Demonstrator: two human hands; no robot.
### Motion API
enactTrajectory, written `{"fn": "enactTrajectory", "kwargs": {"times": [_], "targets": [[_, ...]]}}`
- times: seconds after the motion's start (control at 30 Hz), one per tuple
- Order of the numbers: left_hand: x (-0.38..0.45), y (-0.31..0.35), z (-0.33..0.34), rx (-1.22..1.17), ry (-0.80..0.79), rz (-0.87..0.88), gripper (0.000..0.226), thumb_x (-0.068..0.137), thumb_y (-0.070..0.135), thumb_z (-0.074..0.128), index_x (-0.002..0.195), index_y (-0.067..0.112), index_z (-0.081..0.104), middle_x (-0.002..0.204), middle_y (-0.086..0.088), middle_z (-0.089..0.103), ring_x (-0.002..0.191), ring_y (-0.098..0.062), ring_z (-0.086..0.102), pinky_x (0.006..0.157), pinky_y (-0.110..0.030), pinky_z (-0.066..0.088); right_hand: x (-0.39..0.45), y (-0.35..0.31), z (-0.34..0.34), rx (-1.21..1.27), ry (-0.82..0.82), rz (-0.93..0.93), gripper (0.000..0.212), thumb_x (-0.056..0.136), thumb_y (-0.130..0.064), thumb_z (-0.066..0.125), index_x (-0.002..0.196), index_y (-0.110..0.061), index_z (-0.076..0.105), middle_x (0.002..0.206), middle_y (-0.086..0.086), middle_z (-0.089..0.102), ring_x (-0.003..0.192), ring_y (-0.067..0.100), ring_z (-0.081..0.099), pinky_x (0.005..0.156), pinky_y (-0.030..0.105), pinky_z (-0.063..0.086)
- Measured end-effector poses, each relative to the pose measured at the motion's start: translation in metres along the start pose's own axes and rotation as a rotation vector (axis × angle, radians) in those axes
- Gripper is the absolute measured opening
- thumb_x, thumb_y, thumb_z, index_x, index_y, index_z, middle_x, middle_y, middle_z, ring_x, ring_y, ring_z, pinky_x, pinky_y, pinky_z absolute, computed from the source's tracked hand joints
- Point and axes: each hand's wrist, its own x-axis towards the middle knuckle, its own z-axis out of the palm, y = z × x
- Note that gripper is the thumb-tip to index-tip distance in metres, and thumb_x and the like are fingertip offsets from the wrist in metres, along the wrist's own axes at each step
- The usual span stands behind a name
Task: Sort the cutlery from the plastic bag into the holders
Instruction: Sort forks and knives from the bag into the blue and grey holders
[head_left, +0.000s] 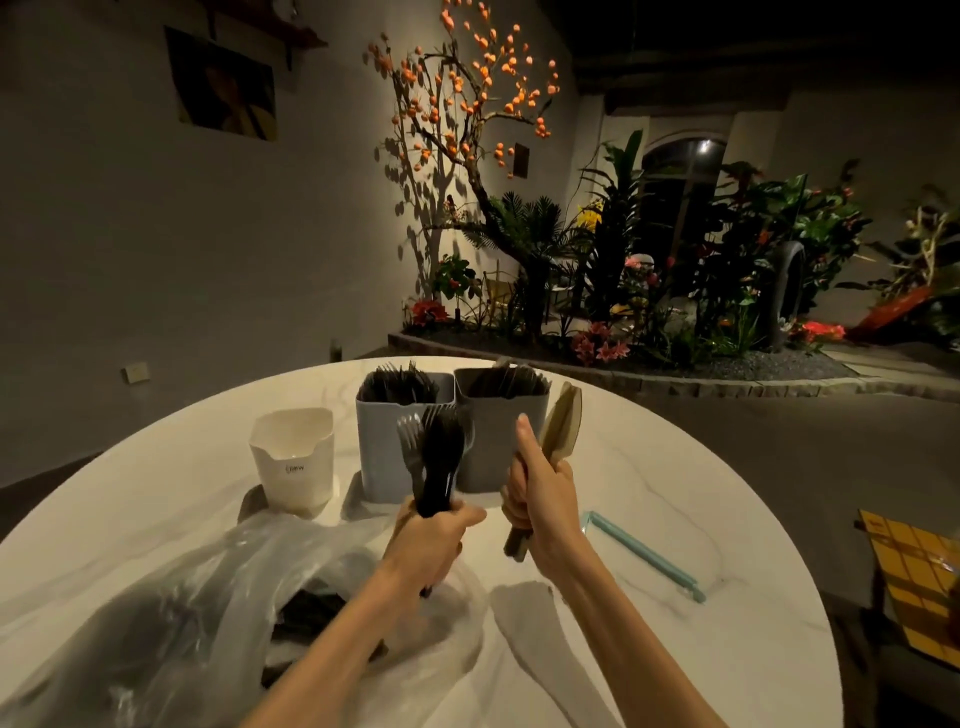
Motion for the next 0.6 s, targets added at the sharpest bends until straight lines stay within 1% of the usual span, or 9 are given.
{"fn": "enactTrajectory", "kwargs": {"times": [0.1,0.17,0.23,0.33,0.43,0.53,0.6], "targets": [[0.021,0.050,-0.008,0.000,-0.042,0.102,0.051,0.093,0.003,0.064,0.051,0.022,0.043,0.040,0.004,0.034,0.028,-0.008,0.027,0.033,-0.018,0.022,0.035,-0.052,0.018,0.020,-0.045,-0.097,0.060,0.099,-0.049,0.055,0.050,-0.019,0.038,0.045,-0.003,0.031,0.039,0.011,0.026,0.040,0.021,0.020],[0.032,0.081,-0.012,0.025,-0.056,0.170,0.049,0.094,0.003,0.063,0.053,0.022,0.044,0.042,0.003,0.034,0.030,-0.009,0.026,0.035,-0.019,0.021,0.059,-0.081,0.030,0.031,-0.063,-0.143,0.063,0.099,-0.051,0.055,0.049,-0.018,0.034,0.042,-0.005,0.030,0.036,0.010,0.025,0.041,0.023,0.016],[0.042,0.103,-0.016,0.062,-0.056,0.231,0.044,0.094,0.005,0.062,0.056,0.018,0.046,0.043,0.000,0.036,0.030,-0.009,0.028,0.035,-0.019,0.026,0.085,-0.100,0.038,0.030,-0.071,-0.162,0.064,0.098,-0.052,0.055,0.048,-0.018,0.034,0.041,-0.006,0.030,0.035,0.009,0.026,0.040,0.023,0.017],[0.056,0.119,-0.019,0.091,-0.012,0.228,0.038,0.095,0.010,0.064,0.060,0.017,0.049,0.044,-0.001,0.040,0.032,-0.010,0.034,0.037,-0.019,0.033,0.120,-0.106,0.045,0.027,-0.069,-0.140,0.062,0.098,-0.054,0.054,0.049,-0.020,0.037,0.042,-0.007,0.031,0.036,0.009,0.027,0.038,0.021,0.019],[0.068,0.119,-0.025,0.039,0.003,0.180,0.035,0.097,0.012,0.063,0.064,0.015,0.050,0.043,0.000,0.039,0.032,-0.010,0.032,0.036,-0.020,0.032,0.146,-0.091,0.050,-0.036,-0.042,-0.091,0.063,0.095,-0.061,0.052,0.050,-0.020,0.036,0.046,-0.006,0.029,0.040,0.010,0.024,0.039,0.022,0.020],[0.075,0.117,-0.036,0.000,-0.003,0.148,0.037,0.098,0.014,0.061,0.064,0.017,0.048,0.045,0.001,0.038,0.034,-0.009,0.031,0.037,-0.021,0.030,0.166,-0.076,0.055,-0.051,0.011,-0.044,0.061,0.092,-0.062,0.058,0.052,-0.019,0.040,0.048,-0.004,0.035,0.042,0.011,0.032,0.043,0.022,0.029],[0.077,0.119,-0.041,0.010,0.013,0.139,0.039,0.098,0.015,0.061,0.061,0.018,0.046,0.045,0.002,0.038,0.035,-0.010,0.029,0.039,-0.022,0.029,0.173,-0.072,0.057,-0.081,-0.012,-0.057,0.052,0.090,-0.052,0.068,0.056,-0.018,0.049,0.050,-0.004,0.047,0.049,0.012,0.046,0.053,0.025,0.042]]}}
